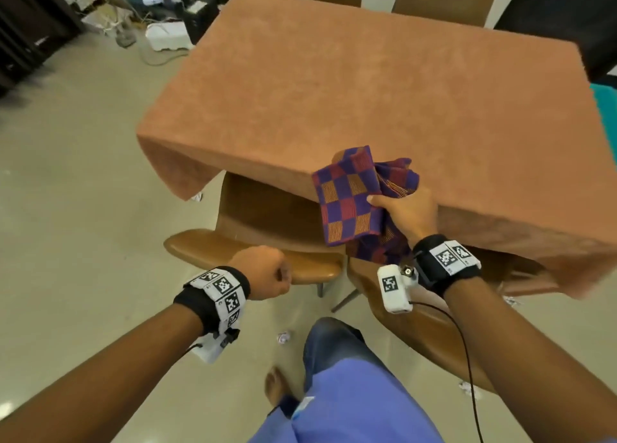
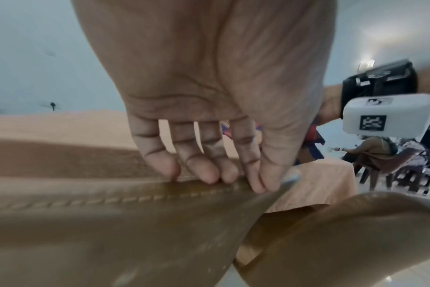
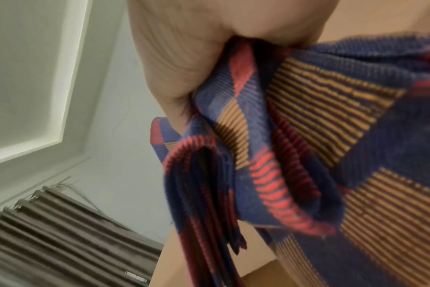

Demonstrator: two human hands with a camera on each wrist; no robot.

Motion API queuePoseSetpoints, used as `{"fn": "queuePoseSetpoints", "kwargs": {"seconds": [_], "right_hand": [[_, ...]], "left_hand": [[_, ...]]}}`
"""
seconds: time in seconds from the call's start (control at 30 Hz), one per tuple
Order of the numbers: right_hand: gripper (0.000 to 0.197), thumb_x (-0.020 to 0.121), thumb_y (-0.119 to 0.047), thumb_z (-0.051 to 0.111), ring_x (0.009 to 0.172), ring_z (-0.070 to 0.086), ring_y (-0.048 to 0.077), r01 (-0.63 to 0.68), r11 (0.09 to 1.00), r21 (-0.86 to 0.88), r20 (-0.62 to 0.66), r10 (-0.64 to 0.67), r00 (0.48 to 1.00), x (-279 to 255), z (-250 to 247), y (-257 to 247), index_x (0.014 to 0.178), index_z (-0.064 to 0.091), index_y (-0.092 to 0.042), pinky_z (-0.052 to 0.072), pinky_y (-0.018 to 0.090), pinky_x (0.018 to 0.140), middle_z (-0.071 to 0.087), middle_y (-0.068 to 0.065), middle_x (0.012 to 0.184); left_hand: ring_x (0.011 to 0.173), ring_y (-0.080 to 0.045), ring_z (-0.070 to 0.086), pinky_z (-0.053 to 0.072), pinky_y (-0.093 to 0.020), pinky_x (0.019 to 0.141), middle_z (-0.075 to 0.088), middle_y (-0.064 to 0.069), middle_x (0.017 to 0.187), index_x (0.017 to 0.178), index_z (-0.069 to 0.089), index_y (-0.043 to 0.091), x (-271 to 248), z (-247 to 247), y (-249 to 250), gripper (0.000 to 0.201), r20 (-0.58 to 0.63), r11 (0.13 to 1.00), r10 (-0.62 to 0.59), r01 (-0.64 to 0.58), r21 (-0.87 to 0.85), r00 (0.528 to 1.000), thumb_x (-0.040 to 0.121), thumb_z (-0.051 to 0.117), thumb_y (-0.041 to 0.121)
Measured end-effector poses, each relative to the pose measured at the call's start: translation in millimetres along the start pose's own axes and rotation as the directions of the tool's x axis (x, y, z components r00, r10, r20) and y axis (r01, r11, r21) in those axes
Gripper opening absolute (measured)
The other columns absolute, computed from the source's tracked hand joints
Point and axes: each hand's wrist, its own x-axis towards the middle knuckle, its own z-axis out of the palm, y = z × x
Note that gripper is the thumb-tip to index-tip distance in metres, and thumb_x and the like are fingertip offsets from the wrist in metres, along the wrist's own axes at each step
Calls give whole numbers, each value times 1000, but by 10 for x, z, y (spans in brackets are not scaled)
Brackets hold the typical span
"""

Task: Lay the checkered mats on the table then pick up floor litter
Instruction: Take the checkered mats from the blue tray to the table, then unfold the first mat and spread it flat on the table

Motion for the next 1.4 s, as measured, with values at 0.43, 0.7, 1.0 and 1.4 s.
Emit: {"fn": "queuePoseSetpoints", "kwargs": {"seconds": [0.43, 0.7, 1.0, 1.4], "right_hand": [[55, 49, -35, 89, 84, 71, 14, -90, 976, 200, -193, 129, 973, 2367, 164, -674, 99, 74, -19, 59, 37, 79, 75, -6, 92], [40, 50, -29, 88, 78, 70, 14, -115, 969, 220, -122, 144, 982, 4222, 314, -1074, 86, 75, -19, 61, 36, 74, 74, -6, 84], [107, 73, -36, 82, 141, 32, 25, -101, 950, -296, -212, 38, 977, 4795, 322, -520, 153, 16, -11, 24, 30, 109, 32, 14, 153], [51, 85, -53, 58, 117, 55, 27, 506, 481, -716, 358, -369, 858, 4711, 598, -480, 128, 61, -26, 51, 45, 90, 60, 2, 130]], "left_hand": [[113, -24, 53, 41, -34, 91, 57, -3, 121, 121, 59, 23, 2427, -1555, -274, 39, -195, 991, 9, 17, 131, 981, 85, 63, 37], [121, -29, 47, 42, -38, 98, 51, -3, 130, 130, 51, 26, 3673, -2060, -285, 52, -176, 982, -138, 157, 104, 975, 82, 67, 33], [123, -29, 43, 44, -42, 101, 42, 1, 138, 135, 48, 33, 4208, -1952, -315, 83, -101, 992, -120, 123, 24, 988, 61, 83, 43], [121, -30, 45, 41, -41, 104, 44, 0, 136, 133, 50, 33, 4260, -1893, -324, 84, -166, 993, -103, 109, 33, 981, 57, 86, 44]]}}
